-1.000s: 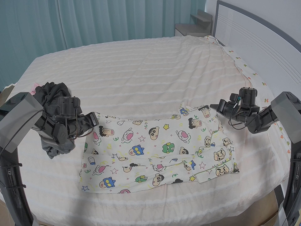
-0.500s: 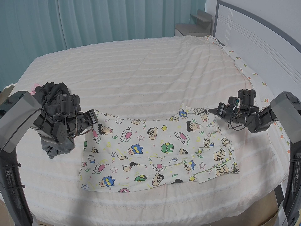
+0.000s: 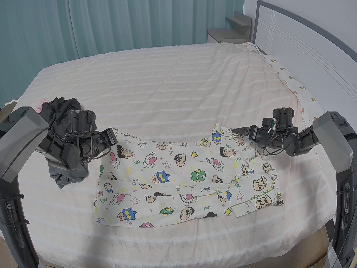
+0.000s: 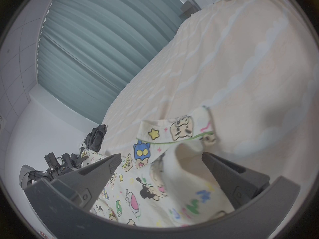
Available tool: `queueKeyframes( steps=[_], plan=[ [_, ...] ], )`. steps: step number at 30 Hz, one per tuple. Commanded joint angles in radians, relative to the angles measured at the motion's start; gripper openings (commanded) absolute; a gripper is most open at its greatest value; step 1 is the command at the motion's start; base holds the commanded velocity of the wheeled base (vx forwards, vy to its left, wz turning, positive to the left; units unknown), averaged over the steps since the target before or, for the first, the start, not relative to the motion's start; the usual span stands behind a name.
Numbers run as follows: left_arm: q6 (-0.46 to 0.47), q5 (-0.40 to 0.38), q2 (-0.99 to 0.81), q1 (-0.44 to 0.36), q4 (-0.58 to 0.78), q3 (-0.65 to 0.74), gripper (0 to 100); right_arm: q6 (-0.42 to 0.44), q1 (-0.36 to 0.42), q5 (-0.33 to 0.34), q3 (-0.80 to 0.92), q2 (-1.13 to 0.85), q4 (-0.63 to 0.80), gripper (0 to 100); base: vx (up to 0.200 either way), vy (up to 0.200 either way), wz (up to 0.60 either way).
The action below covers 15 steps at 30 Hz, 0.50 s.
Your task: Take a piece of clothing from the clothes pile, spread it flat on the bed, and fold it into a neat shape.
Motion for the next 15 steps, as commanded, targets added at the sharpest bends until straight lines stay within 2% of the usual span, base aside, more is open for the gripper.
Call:
queueKeyframes(
  steps=[1, 5, 6, 10, 15],
  plan=[
    [-0.001, 0.001, -0.005, -0.011, 0.000, 0.000, 0, -0.001, 0.030, 0.000, -0.031, 0.020, 0.011, 100, 0.000, 0.000, 0.00],
    [-0.001, 0.001, -0.005, -0.022, 0.000, 0.002, 0, -0.011, 0.048, -0.002, -0.062, 0.045, 0.015, 100, 0.000, 0.000, 0.00],
    [-0.001, 0.001, -0.005, -0.023, 0.000, 0.002, 0, -0.013, 0.048, -0.002, -0.065, 0.045, 0.020, 0, 0.000, 0.000, 0.00],
    [-0.001, 0.001, -0.011, -0.023, 0.000, 0.002, 0, -0.017, 0.047, -0.002, -0.067, 0.039, 0.077, 0, 0.000, 0.000, 0.00],
    [-0.001, 0.001, -0.046, -0.023, 0.010, 0.022, 0, -0.050, 0.019, 0.000, -0.054, 0.027, 0.075, 0, 0.000, 0.000, 0.00]
  ],
)
